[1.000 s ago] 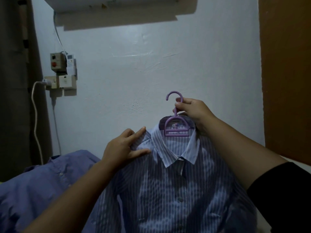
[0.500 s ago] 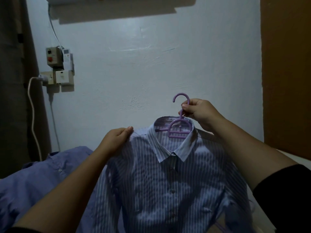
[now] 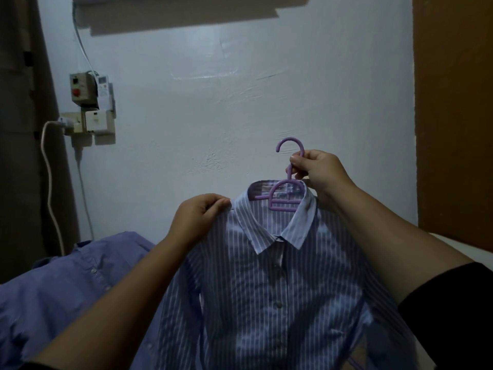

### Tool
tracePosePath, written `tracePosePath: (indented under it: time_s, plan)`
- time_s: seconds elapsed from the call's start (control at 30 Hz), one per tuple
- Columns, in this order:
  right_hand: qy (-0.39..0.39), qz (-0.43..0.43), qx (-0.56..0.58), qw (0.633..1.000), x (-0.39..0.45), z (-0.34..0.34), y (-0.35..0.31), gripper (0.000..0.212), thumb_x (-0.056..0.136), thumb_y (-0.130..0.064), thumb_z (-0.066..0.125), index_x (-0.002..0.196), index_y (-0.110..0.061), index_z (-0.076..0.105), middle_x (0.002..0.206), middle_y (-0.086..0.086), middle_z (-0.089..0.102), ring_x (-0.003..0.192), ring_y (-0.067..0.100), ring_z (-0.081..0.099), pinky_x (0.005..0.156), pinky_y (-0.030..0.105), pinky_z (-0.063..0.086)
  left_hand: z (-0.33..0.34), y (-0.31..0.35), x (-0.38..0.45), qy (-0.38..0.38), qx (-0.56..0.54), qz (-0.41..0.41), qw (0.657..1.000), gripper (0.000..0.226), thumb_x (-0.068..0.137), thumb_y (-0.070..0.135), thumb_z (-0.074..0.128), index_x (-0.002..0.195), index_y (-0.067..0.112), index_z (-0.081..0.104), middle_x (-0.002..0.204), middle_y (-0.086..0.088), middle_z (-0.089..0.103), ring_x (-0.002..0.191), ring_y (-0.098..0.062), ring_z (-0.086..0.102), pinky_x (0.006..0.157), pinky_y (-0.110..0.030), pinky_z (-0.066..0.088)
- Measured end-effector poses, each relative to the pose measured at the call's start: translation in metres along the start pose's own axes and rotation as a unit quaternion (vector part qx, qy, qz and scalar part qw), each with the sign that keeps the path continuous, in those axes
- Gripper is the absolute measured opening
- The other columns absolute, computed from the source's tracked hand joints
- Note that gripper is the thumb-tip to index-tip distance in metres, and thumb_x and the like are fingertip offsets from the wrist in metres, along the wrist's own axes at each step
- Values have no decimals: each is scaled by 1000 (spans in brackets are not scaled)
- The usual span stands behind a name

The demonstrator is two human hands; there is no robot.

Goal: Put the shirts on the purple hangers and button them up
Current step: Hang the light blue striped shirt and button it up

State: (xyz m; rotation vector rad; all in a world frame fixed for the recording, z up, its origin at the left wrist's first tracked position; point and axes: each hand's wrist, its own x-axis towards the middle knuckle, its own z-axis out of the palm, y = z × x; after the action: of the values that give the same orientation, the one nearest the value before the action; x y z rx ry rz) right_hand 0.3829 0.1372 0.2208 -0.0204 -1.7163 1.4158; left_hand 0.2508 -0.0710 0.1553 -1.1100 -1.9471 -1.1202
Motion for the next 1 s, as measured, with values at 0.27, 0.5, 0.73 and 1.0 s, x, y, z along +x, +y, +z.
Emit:
tracePosePath:
  time_s: [0.27,0.5,0.73,1.0]
  plan:
    - [-45,-60,-66,995,-3,9,-13,8,92,-9,56,92,-10,64,78,6,66,64,9,55,54,10,44,-1,16,17,-37,8,-45,998,27,96,33,55,96,13,72,92,-2,70,86,-18,62,74,-30,46]
    - [-9,-39,-25,999,6,5,-9,10,92,-11,57,86,-8,65,77,11,67,67,22,61,72,33,56,0,-15,-10,102,184,233,950,46,99,44,40,120,10,64,114,-9,65,93,-19,59,75,-29,51]
    - [-5,-1,2,1000,13,5,-11,11,93,-11,57,85,-8,64,71,9,66,52,15,59,53,24,52,-8,-40,-13,46,295,335,894,82,79,73,51,133,11,54,130,-12,58,95,-27,64,71,-35,55]
    - [-10,-6,15,1000,28,21,-22,8,92,-10,58,91,-5,63,73,11,65,49,14,59,53,23,55,-33,-42,3,14,304,310,901,84,71,70,56,139,22,42,128,-7,55,104,-27,63,62,-36,59]
